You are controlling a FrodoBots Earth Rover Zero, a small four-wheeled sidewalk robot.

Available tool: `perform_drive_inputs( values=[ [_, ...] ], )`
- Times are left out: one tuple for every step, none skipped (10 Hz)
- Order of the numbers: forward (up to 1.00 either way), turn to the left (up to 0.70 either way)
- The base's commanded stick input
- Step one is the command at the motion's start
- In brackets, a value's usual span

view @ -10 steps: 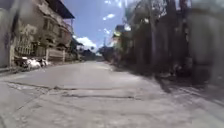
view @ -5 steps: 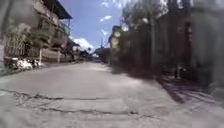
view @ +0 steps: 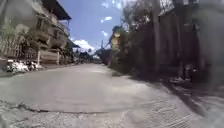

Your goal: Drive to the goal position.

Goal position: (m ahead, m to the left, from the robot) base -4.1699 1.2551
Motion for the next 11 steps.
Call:
perform_drive_inputs(
  values=[
    [0.69,0.16],
    [0.00,0.21],
    [0.00,0.13],
    [0.00,0.02],
    [0.00,0.00],
    [0.03,0.01],
    [0.05,0.07],
    [0.01,0.85],
    [0.00,1.00],
    [0.00,1.00],
    [0.00,1.00]
  ],
)
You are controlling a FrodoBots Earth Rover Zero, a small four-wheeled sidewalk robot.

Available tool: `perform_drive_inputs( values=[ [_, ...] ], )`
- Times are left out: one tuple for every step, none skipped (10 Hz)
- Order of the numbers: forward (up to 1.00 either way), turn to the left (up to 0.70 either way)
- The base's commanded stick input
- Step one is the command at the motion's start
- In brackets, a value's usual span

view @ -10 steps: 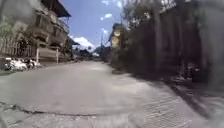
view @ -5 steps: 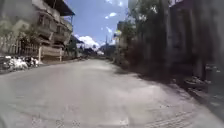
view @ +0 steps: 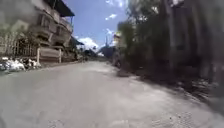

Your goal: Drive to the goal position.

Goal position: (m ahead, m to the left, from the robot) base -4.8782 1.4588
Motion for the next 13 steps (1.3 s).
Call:
perform_drive_inputs(
  values=[
    [0.00,1.00],
    [0.00,1.00],
    [0.00,1.00],
    [0.03,0.37],
    [0.03,0.49],
    [0.00,1.00],
    [0.00,1.00],
    [0.00,1.00],
    [0.00,1.00],
    [0.00,1.00],
    [0.00,0.68],
    [0.00,0.15],
    [0.00,0.07]
  ],
)
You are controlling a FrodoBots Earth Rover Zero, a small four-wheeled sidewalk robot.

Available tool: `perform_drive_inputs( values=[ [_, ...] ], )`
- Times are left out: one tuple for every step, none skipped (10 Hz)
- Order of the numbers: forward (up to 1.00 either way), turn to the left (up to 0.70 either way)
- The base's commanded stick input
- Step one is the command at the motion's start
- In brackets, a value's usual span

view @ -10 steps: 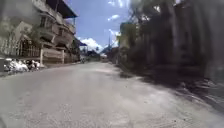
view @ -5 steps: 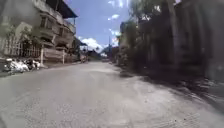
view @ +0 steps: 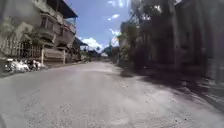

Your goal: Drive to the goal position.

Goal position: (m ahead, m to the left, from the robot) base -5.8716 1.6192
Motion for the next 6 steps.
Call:
perform_drive_inputs(
  values=[
    [0.00,0.06],
    [0.00,0.06],
    [0.02,0.04],
    [0.13,-0.02],
    [0.23,-0.07],
    [0.78,-0.31]
  ],
)
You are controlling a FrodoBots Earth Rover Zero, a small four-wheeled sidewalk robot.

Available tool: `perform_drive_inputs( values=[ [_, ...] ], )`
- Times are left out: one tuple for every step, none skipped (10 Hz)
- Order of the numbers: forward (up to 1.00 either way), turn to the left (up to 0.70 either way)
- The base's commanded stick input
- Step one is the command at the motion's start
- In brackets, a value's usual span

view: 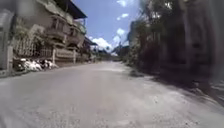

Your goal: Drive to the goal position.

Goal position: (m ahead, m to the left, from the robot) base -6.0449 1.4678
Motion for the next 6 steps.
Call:
perform_drive_inputs(
  values=[
    [0.78,-0.31],
    [0.78,-0.32],
    [0.77,-0.39],
    [0.77,-0.39],
    [0.77,-0.36],
    [0.78,-0.32]
  ],
)
